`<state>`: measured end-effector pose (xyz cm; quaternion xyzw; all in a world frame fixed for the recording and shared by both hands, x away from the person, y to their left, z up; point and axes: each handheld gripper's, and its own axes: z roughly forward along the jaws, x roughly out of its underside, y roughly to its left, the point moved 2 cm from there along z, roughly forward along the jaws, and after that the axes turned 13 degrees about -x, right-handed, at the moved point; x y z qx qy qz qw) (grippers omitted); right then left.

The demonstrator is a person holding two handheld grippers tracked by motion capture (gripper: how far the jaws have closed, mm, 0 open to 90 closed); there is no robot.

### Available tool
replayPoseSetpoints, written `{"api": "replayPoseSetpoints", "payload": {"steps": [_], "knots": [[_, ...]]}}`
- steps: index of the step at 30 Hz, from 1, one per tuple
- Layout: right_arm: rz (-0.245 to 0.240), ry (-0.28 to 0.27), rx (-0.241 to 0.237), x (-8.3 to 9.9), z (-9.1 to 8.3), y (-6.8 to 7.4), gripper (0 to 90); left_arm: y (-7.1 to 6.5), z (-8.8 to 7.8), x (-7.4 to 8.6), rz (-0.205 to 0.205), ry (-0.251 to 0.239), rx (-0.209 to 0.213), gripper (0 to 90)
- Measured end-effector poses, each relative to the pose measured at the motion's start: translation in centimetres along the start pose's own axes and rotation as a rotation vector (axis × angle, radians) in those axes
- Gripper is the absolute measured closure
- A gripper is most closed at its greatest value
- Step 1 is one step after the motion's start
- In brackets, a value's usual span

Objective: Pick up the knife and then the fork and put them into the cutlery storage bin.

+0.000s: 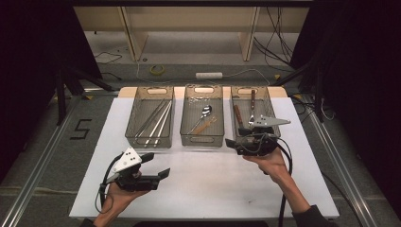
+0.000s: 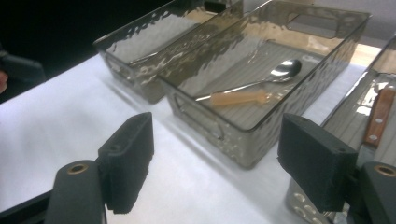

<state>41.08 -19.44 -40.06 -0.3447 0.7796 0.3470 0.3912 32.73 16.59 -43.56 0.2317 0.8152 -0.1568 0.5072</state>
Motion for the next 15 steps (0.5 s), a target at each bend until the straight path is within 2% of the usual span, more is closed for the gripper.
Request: {"api": "replayPoseSetpoints", "payload": {"steps": [8,15], "knots": [[-0.026,0.002,-0.024,1.2,-0.1,1.6,27.6,-0.3,0.2,-0.1,0.006,0.000,0.006,17.8],[-0.033,-0.022,-0.037,2.3,-0.5,2.3,27.4,-0.2,0.1,-0.1,0.001,-0.004,0.006,17.8]]}}
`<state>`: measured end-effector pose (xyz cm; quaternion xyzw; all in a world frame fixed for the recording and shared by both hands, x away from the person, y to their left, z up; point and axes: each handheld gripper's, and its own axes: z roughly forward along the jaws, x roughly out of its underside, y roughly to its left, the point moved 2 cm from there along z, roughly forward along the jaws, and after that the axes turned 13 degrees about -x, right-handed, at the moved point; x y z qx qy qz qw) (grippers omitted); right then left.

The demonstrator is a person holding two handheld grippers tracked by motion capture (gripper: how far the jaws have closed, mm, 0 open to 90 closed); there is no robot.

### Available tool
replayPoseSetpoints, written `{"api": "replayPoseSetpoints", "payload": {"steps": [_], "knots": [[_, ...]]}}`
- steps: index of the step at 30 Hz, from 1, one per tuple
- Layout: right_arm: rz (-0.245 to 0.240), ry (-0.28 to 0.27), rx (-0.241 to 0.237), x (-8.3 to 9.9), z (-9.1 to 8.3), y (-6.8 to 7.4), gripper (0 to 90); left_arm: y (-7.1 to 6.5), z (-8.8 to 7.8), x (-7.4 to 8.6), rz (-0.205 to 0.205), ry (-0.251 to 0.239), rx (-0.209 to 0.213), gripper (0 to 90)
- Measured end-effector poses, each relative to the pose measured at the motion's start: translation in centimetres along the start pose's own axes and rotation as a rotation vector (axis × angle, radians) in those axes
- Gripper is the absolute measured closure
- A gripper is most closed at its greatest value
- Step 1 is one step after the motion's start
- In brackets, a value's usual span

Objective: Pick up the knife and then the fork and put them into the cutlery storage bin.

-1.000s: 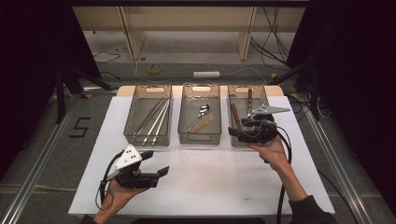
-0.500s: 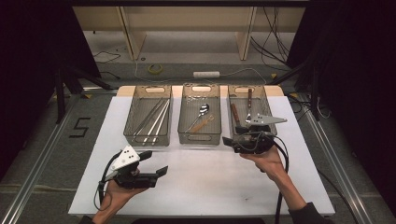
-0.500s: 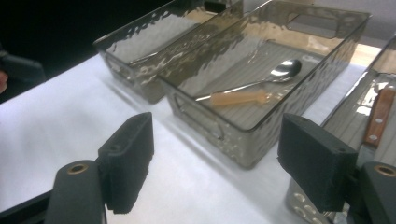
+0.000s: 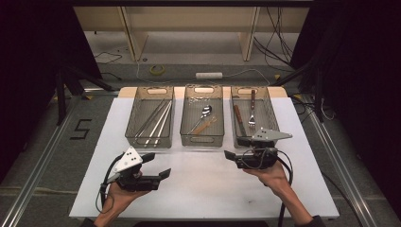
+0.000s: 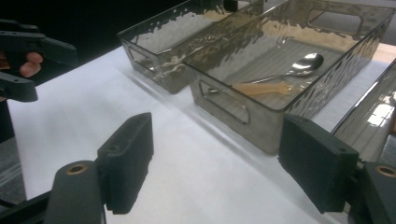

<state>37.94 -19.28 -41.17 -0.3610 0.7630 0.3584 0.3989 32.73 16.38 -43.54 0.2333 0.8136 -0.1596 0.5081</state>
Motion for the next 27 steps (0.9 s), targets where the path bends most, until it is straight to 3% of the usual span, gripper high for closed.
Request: {"api": "replayPoseSetpoints", "payload": {"steps": [20,27], "knots": [[-0.004,-0.066,-0.012,3.3,-1.8,1.9,26.0,0.2,-0.1,0.0,-0.020,0.001,0.011,17.8],[-0.002,-0.042,-0.010,4.8,-1.9,2.3,23.8,0.2,-0.1,0.0,-0.034,-0.003,0.014,17.7]]}}
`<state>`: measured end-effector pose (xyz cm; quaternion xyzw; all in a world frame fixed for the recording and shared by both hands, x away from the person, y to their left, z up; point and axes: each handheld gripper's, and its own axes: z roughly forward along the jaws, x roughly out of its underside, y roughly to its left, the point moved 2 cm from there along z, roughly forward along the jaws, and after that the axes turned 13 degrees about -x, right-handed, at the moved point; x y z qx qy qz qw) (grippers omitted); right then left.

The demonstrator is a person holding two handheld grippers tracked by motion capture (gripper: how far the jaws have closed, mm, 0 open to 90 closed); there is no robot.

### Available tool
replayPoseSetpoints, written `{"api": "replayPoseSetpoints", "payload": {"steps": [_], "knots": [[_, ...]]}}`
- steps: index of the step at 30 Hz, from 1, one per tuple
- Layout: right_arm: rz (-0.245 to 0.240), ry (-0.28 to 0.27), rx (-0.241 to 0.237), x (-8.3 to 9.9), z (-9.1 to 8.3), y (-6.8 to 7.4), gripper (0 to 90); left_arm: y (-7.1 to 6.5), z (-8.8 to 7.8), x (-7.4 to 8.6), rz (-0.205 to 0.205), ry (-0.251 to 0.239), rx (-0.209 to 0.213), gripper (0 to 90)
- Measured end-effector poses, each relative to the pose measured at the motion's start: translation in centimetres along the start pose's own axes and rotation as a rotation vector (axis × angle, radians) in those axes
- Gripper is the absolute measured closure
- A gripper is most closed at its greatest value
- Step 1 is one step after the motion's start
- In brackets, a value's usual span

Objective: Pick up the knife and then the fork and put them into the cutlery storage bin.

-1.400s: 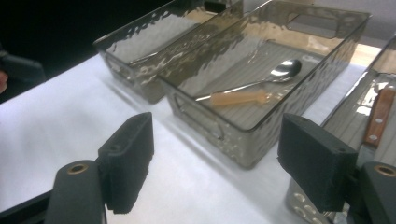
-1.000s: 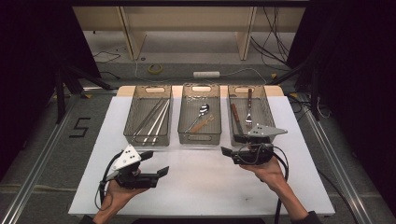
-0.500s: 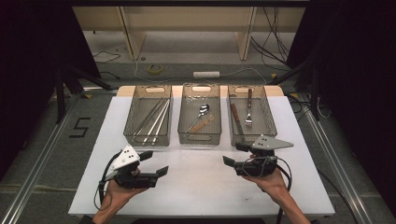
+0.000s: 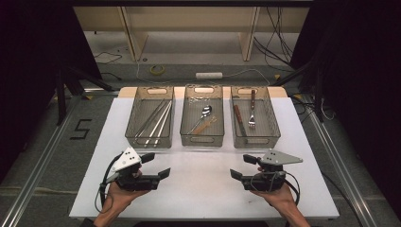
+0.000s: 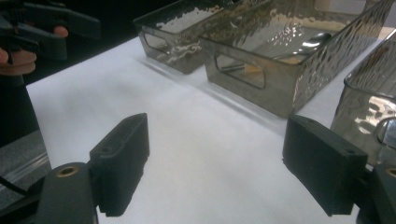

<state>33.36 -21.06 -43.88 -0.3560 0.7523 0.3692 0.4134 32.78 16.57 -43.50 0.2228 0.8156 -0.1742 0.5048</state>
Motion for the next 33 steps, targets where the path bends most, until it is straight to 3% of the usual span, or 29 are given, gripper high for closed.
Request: {"api": "replayPoseSetpoints", "payload": {"steps": [13,33], "knots": [[0.019,0.041,0.027,1.11,-0.21,-0.08,22.6,-0.01,0.02,0.01,0.006,0.002,0.007,17.6],[0.014,0.026,0.036,0.87,-0.44,-0.08,22.7,-0.06,0.04,0.02,0.006,0.005,0.010,17.6]]}}
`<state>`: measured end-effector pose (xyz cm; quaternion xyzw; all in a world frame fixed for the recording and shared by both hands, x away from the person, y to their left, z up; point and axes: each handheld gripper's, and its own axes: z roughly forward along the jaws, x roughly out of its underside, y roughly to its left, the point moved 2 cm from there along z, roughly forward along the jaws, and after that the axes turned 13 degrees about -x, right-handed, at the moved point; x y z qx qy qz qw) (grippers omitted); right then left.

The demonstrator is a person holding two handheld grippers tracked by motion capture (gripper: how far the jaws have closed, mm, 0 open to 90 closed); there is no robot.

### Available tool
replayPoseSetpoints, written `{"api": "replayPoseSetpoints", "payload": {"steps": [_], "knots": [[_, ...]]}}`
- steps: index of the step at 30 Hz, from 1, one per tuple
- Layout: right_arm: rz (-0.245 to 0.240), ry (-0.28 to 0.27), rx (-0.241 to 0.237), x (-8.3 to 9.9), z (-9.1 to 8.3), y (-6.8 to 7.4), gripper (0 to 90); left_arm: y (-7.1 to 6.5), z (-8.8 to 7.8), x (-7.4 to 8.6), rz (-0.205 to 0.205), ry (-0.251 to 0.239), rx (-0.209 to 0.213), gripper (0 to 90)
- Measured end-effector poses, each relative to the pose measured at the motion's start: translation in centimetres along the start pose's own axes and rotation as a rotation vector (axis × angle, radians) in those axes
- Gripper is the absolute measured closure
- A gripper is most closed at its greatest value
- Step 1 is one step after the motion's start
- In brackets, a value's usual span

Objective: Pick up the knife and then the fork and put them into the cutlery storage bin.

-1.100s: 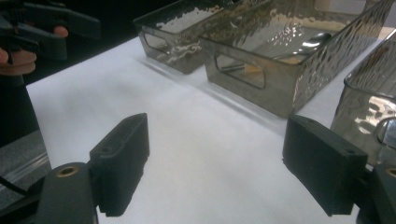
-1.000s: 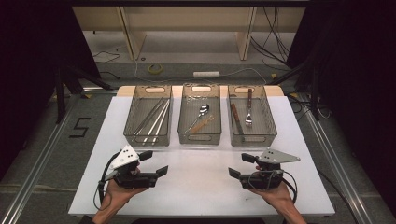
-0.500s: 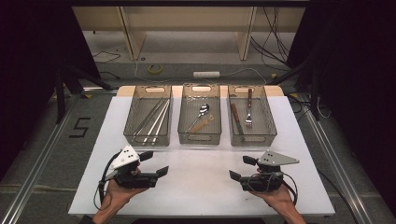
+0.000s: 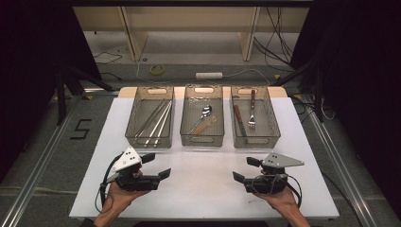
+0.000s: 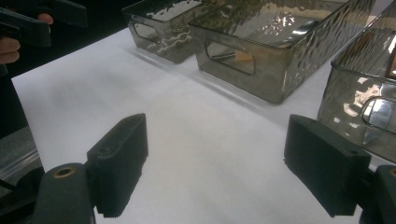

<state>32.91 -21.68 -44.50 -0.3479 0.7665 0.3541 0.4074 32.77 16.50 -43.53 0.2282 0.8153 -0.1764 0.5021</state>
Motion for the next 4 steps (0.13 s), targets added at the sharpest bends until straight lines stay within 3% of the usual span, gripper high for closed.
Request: {"api": "replayPoseSetpoints", "payload": {"steps": [4], "knots": [[-0.002,0.000,0.000,0.00,0.03,0.00,22.6,0.01,0.01,-0.01,0.000,0.000,-0.001,17.6]]}}
